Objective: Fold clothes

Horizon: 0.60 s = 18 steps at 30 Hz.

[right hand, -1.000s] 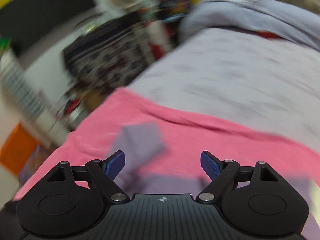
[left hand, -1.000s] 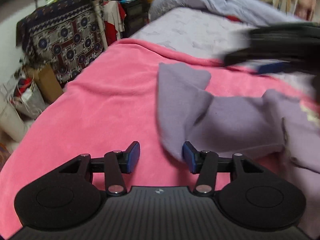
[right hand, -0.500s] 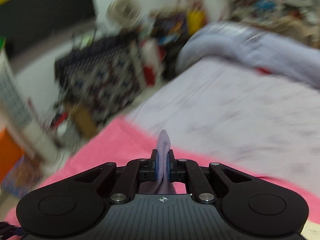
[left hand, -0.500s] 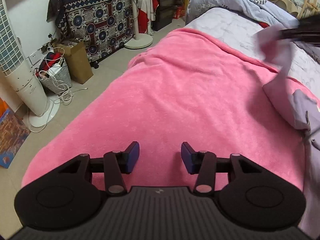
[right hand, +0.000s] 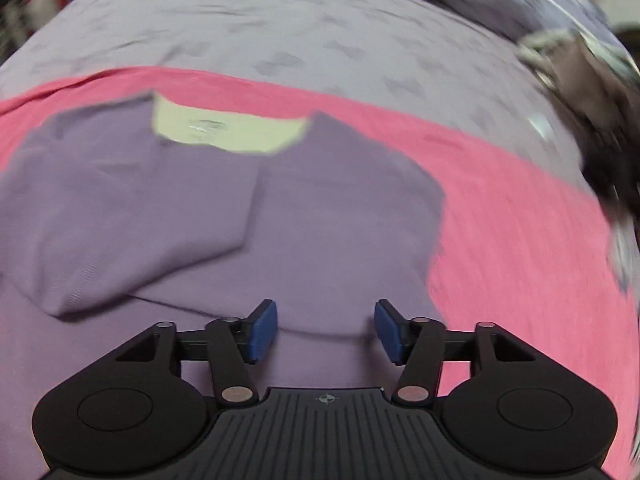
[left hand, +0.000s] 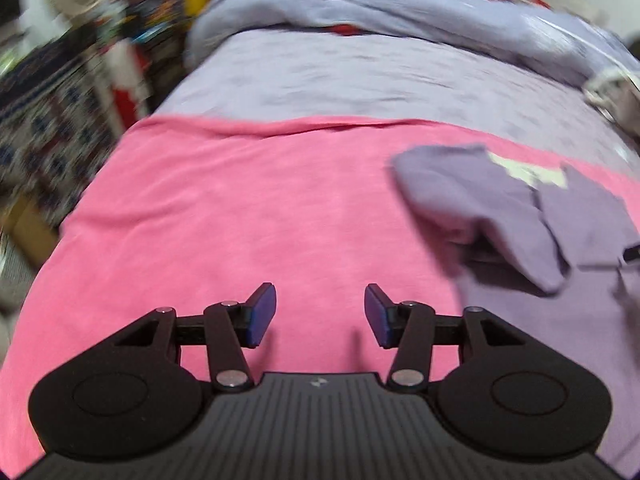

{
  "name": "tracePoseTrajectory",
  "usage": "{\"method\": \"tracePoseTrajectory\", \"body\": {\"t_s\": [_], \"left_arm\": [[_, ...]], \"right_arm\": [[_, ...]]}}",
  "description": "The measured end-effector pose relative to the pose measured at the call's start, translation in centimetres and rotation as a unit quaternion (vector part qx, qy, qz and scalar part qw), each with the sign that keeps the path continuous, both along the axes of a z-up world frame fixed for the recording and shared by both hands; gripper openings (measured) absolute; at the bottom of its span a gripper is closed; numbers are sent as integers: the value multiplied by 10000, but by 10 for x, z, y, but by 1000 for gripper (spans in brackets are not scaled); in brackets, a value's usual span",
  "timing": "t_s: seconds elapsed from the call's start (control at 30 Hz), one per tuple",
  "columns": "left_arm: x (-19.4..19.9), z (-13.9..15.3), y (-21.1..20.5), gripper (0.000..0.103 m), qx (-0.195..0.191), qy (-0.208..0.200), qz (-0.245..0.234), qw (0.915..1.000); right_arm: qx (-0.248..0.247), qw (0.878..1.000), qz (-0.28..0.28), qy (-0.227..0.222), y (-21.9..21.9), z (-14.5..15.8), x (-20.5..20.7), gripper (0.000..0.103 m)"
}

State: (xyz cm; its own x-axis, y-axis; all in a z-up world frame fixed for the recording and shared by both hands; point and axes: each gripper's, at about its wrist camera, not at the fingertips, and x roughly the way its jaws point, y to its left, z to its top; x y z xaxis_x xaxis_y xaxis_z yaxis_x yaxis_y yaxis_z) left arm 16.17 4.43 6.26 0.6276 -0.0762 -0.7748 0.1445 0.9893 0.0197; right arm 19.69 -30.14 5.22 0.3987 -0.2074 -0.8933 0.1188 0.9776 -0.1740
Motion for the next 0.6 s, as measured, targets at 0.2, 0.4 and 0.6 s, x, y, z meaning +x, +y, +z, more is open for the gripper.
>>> {"method": "tracePoseTrajectory", "body": {"t_s": [0.2, 0.4, 0.6], "left_arm": [[-3, -7, -27, 55, 69, 185, -61, 9998], [-3, -8, -34, 55, 119, 276, 9, 9995], [2, -8, -41, 55, 192, 252, -74, 9995]], "right_arm": [[50, 9933, 615, -974, 53, 10, 32, 73], [416, 9933, 670, -845, 110, -28, 100, 47], [272, 9919, 178, -1225, 83, 3, 85, 6]]}}
